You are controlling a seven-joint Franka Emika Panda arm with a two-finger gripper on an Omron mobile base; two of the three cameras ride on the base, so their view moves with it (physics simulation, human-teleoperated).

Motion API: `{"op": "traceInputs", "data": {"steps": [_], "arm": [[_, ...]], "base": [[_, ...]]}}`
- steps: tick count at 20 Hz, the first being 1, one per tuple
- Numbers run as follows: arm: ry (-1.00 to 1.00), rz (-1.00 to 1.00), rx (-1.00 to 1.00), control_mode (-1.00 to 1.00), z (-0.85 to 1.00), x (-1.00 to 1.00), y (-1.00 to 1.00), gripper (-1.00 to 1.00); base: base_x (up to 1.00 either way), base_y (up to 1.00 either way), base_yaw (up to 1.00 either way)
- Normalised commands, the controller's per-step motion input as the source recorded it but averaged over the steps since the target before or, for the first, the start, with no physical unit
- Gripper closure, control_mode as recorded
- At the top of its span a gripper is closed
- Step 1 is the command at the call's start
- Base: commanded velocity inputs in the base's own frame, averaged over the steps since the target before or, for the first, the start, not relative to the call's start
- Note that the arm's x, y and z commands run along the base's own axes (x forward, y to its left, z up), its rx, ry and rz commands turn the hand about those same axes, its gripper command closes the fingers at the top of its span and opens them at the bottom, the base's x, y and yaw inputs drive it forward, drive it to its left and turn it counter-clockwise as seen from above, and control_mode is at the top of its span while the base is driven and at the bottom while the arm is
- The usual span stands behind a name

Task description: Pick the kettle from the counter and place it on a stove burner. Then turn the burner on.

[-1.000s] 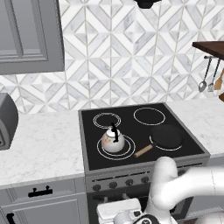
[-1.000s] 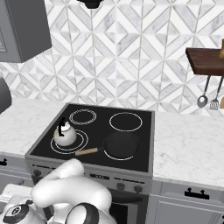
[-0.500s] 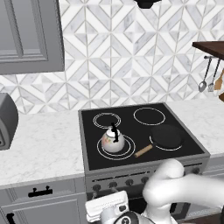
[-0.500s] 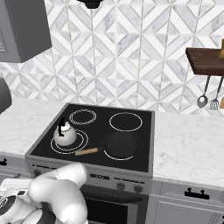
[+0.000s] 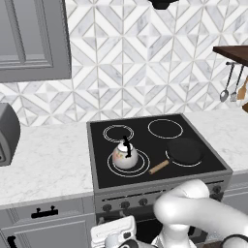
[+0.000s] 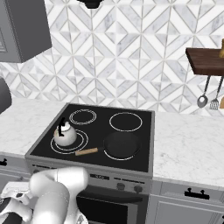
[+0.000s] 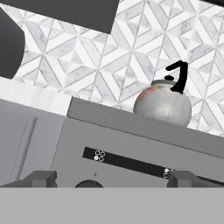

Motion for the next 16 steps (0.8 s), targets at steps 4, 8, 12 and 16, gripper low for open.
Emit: {"op": "traceInputs", "data": {"steps": [4,8,12,16], "arm": [[-0.03,0.0,0.0,-1.0,-0.27,0.24,0.0,-1.0],[-0.01,0.0,0.0,-1.0,-0.04,0.36,0.0,-1.0],[0.0,0.0,0.0,-1.0,-0.02,0.32,0.0,-1.0],[0.0,0.0,0.0,-1.0,-0.08,0.26,-0.14,-1.0]], "base": [[0.0,0.0,0.0],[0.0,0.0,0.0],[0.0,0.0,0.0],[0.0,0.0,0.0]]}}
